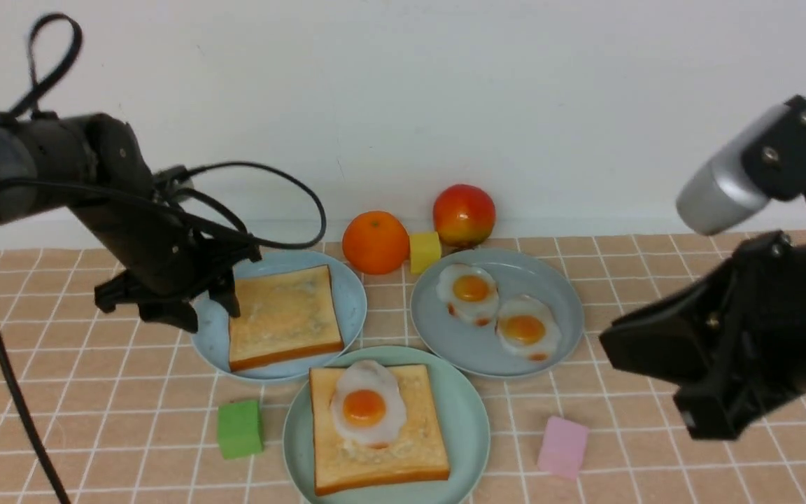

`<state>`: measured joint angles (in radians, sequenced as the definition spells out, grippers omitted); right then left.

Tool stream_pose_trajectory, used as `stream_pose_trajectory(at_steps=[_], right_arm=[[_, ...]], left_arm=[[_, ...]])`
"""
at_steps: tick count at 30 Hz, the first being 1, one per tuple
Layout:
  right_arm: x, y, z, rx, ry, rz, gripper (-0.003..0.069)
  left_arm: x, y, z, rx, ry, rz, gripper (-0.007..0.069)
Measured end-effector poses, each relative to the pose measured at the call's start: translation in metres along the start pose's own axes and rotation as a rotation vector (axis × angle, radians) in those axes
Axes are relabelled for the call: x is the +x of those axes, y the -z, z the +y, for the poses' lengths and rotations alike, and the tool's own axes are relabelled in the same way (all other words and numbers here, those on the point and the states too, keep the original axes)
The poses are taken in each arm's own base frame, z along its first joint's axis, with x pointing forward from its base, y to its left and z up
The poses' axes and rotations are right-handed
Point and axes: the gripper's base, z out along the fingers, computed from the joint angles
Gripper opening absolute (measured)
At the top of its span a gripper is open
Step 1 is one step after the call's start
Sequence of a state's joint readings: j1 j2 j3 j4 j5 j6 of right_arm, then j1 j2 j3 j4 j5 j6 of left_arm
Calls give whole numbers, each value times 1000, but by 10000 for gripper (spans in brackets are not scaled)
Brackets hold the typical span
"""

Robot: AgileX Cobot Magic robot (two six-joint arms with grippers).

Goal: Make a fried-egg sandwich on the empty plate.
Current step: Use the left arm to grab a slice of bread

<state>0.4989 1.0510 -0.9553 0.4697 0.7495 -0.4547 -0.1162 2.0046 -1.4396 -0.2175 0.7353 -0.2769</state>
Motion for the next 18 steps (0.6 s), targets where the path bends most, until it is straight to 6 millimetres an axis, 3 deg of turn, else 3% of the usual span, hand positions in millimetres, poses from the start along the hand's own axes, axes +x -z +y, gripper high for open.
stream_pose_trajectory(at_steps=[3,10,16,18], right_arm=[[1,1,1,-10,-7,0,-10],[1,2,2,-14,-5,4,-14],[3,2,3,-23,-5,23,-14],[3,2,3,-25,-5,26,-13]], left_arm=[[2,-16,-1,36,-15,30,372],[3,-27,-2,69,-93,45,307],[2,-25,0,41,-130,37,47],[1,-19,-1,33,-141,28,6]])
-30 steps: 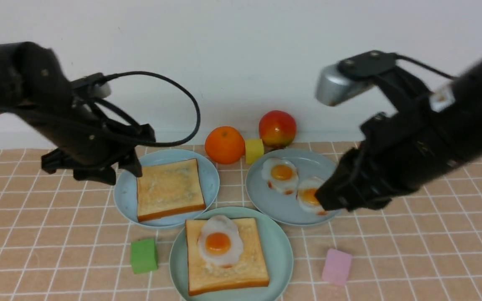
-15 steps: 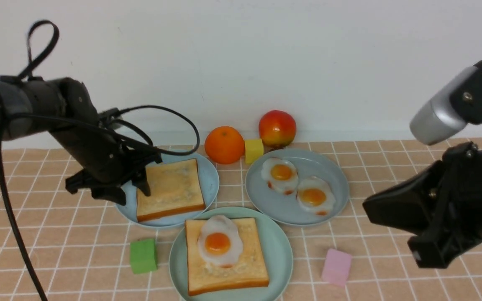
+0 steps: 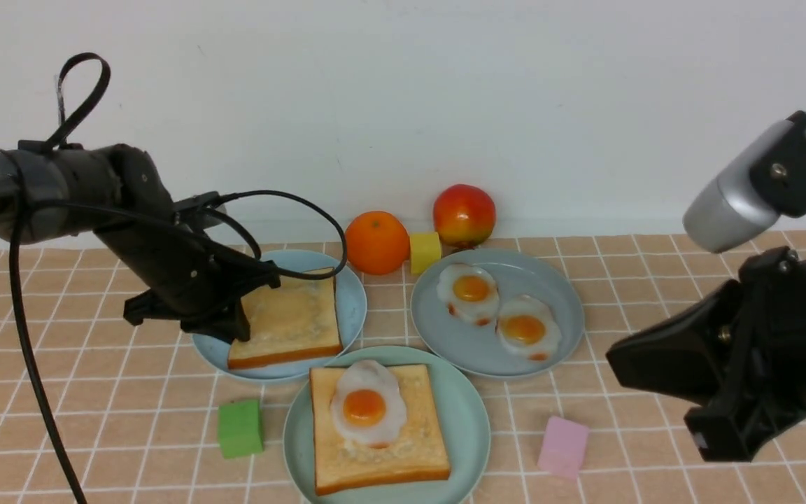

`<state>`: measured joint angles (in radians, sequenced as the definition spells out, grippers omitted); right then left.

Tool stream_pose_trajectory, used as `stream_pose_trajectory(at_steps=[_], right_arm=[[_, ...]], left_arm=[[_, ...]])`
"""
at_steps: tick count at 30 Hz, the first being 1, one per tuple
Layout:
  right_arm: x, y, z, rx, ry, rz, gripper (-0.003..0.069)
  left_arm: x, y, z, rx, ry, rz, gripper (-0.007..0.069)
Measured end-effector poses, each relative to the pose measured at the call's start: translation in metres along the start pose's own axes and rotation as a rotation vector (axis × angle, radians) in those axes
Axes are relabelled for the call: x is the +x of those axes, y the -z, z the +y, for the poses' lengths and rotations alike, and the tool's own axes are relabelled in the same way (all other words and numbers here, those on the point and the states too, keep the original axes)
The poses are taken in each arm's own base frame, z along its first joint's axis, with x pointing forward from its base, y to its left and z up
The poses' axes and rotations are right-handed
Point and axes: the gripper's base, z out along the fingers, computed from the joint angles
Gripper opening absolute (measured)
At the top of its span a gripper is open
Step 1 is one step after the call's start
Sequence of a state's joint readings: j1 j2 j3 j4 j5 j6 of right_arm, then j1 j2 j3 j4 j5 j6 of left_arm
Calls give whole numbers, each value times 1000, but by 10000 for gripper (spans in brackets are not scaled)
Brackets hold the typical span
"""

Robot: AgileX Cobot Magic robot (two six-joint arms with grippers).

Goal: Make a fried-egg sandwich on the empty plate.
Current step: Use the left arm to grab a slice of bread, then use the left arm to place a slice of bread on the fried egg in the middle

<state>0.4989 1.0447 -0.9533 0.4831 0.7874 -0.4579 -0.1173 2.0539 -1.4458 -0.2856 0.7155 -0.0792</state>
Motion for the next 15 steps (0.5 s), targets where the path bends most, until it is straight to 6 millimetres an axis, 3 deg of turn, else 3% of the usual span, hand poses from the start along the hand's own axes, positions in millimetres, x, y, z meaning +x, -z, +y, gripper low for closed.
stream_pose_trajectory(at_steps=[4,6,7,8,9,10,13,15], right_arm=[[0,0,0,-3,-2,1,-13],[0,0,0,-4,-7,1,-9],[0,0,0,-4,-7,1,-9],[0,0,0,-5,-14,2,-9],[0,0,0,-5,-15,2,-8],[0,0,0,-5,-16,2,-7],[0,0,0,-5,-17,2,-5],[0,0,0,-5,-19,2,-3]], left_arm=[[-2,25,-5,8,-15,-36,5],[-3,61,-17,52,-17,-104,5],[-3,61,-17,55,-14,-104,5],[1,86,-27,98,-13,-151,5],[5,96,-32,122,-10,-170,5],[13,109,-40,150,-15,-192,5],[33,121,-53,199,-22,-212,5],[65,124,-66,247,-33,-213,5]])
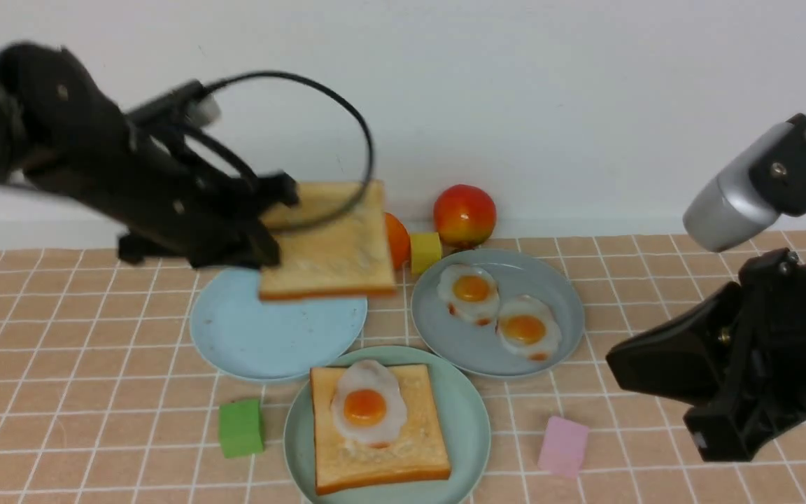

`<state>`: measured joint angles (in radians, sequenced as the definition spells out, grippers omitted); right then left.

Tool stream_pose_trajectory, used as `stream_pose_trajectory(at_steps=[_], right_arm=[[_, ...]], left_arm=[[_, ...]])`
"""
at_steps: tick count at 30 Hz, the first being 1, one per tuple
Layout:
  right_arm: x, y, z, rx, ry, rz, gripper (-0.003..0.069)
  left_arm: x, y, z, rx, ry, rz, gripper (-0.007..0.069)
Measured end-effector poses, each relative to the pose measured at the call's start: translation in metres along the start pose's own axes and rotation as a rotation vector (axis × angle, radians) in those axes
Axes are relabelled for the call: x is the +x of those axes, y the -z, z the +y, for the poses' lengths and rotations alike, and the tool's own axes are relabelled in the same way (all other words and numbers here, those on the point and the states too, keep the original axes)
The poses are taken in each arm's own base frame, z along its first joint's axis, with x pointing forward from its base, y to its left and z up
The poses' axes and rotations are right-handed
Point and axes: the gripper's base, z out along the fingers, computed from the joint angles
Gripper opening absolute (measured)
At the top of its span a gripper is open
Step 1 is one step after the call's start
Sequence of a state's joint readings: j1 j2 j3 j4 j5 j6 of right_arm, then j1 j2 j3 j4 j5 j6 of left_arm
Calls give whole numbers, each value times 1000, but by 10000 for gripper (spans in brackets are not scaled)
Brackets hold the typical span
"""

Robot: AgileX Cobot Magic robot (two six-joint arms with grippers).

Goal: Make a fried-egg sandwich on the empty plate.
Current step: Use the left arm to place a slice of bread on the fried egg in the middle

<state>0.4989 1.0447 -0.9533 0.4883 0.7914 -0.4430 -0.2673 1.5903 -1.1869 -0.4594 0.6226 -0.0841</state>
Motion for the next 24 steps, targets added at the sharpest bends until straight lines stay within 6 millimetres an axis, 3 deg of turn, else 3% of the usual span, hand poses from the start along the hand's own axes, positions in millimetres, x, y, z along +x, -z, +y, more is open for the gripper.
stream_pose_trajectory(at_steps=[3,7,16,24], right_arm=[[0,0,0,0,0,0,-3],[0,0,0,0,0,0,-3],[0,0,0,-2,-2,0,2],[0,0,0,-2,-2,0,8]], left_arm=[[38,-12,-2,14,26,44,5],[66,-32,10,-11,94,65,5],[83,-69,29,-74,175,155,5],[84,-71,30,-79,177,161,55]])
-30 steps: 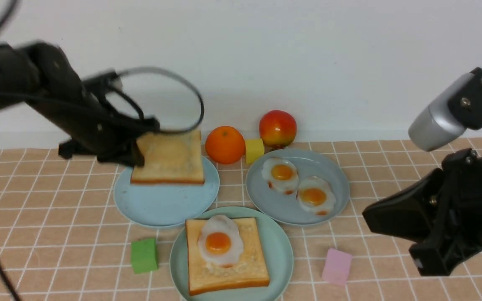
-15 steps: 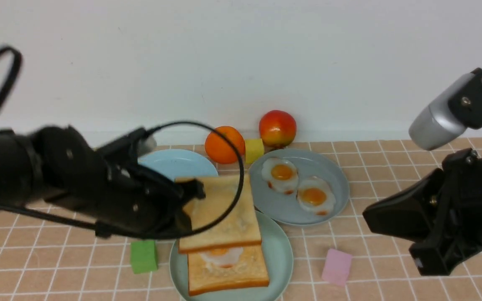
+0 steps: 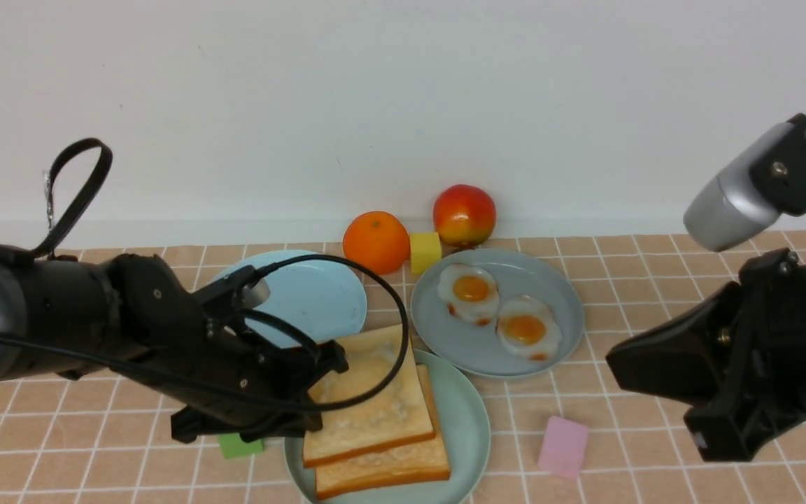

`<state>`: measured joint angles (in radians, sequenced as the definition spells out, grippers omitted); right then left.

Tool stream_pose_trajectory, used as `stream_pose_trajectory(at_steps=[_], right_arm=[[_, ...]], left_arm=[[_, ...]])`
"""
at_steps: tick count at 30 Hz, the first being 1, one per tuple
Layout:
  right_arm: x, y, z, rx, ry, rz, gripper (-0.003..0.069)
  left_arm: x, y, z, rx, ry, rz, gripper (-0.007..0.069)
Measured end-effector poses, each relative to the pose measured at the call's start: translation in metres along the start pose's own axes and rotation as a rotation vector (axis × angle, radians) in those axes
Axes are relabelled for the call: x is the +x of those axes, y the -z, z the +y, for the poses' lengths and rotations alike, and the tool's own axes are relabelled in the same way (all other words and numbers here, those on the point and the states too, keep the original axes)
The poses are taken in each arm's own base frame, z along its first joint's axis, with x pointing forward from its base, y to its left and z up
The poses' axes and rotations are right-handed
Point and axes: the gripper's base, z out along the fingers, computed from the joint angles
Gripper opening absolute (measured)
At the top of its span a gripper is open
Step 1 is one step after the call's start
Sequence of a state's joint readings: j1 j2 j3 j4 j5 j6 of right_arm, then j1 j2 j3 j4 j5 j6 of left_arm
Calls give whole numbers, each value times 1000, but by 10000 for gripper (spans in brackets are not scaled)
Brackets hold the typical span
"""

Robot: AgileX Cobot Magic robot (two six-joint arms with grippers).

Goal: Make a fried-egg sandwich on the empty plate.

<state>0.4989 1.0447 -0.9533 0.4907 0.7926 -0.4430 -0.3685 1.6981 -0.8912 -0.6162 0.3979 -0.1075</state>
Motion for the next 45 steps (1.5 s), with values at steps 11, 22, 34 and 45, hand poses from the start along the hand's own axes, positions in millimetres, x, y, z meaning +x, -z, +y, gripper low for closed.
stream_pose_trajectory(at_steps=[11,22,34,45], right_arm=[[9,-5,-2,6,-12,13,19],[30,33,4,118,-79,-201,32],[130,63,16,173,-65,-498,40],[176,64,20,173,-33,-624,49]], left_arm=[[3,37,-11,41,-84,-23,328],[20,131,-31,188,-228,-155,338],[111,234,3,332,-351,-218,50],[164,239,45,423,-352,-345,-13]])
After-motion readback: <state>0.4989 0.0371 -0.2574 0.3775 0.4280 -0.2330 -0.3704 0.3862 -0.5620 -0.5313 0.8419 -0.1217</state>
